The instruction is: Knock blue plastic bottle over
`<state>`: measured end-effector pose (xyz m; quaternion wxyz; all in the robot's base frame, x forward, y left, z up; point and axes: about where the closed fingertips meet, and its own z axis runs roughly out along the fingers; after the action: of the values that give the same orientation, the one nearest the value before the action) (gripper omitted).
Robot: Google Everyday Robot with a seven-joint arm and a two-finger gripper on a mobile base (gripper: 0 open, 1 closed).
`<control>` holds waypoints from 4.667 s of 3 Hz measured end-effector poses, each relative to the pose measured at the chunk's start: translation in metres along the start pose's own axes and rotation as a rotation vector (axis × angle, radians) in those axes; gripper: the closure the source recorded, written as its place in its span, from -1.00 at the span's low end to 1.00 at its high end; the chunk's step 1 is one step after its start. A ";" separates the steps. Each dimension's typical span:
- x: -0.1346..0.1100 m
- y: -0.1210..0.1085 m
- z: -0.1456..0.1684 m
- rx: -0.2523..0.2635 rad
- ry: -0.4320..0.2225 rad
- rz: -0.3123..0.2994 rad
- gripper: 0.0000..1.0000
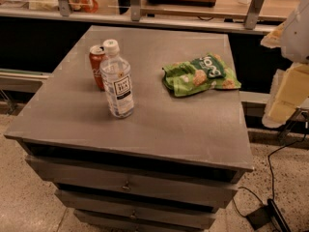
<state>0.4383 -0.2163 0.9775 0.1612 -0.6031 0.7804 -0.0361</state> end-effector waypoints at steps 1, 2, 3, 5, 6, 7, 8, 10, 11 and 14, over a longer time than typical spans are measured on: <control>0.000 0.000 0.000 0.000 0.000 0.000 -1.00; -0.011 0.001 0.001 -0.013 -0.091 0.030 -1.00; -0.033 0.001 0.013 -0.055 -0.254 0.085 -1.00; -0.116 0.015 0.034 -0.140 -0.632 0.128 -1.00; -0.127 0.013 0.029 -0.132 -0.667 0.137 -1.00; -0.131 0.019 0.035 -0.134 -0.683 0.139 -1.00; -0.156 0.015 0.050 -0.105 -0.765 0.161 -1.00; -0.219 0.007 0.086 -0.104 -0.964 0.170 -1.00; -0.241 0.010 0.098 -0.099 -1.037 0.173 -1.00; -0.289 0.003 0.118 0.033 -1.117 0.190 -0.21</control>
Offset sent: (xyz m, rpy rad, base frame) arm 0.0052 0.0357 0.0035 0.3311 -0.0061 -0.0103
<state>0.5339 0.0764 0.9249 0.5613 -0.4552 0.6269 0.2909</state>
